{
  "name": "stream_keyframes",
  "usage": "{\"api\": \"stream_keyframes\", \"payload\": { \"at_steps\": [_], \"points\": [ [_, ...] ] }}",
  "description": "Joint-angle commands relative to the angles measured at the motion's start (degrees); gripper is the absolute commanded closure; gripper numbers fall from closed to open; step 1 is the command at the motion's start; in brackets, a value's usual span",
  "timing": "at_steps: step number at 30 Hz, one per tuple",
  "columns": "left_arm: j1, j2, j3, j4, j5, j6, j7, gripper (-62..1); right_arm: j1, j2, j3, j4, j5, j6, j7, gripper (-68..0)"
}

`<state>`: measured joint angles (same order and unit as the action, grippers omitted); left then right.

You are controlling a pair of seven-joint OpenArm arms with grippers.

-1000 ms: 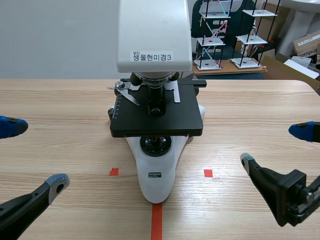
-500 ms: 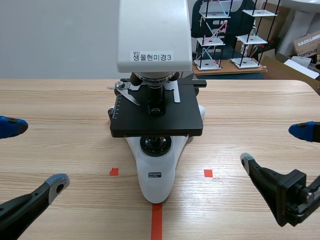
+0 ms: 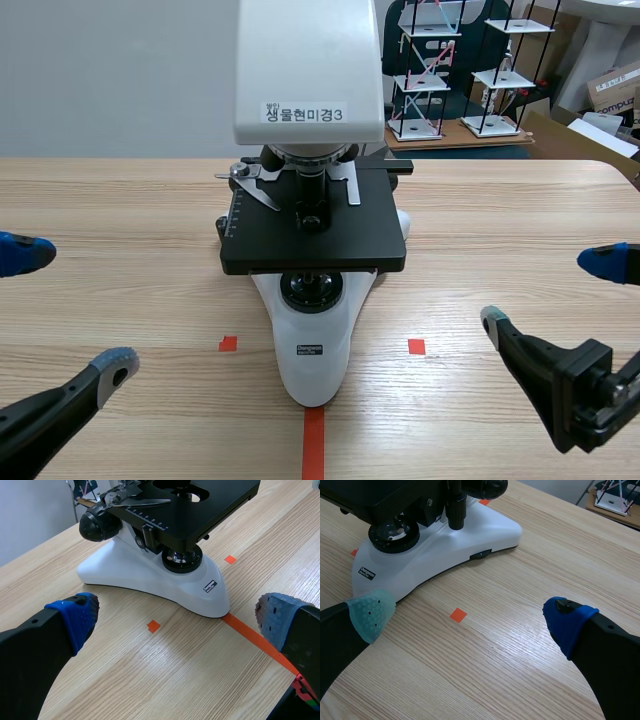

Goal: Return to the home posture

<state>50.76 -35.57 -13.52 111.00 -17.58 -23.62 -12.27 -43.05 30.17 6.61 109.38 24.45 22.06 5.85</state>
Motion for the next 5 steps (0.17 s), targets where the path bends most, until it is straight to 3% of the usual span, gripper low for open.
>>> {"api": "stream_keyframes", "payload": {
  "at_steps": [1,5],
  "points": [
    [-0.13,-0.17,0.2,0.55,-0.81,0.33,-0.81,-62.3,0.02,0.42,0.11,0.72,0.24,0.04,0.46,-67.9],
    [-0.13,-0.17,0.2,0.55,-0.81,0.33,-0.81,-62.3,0.02,0.42,0.11,0.72,0.24,0.04,0.46,-67.9]
  ]
}}
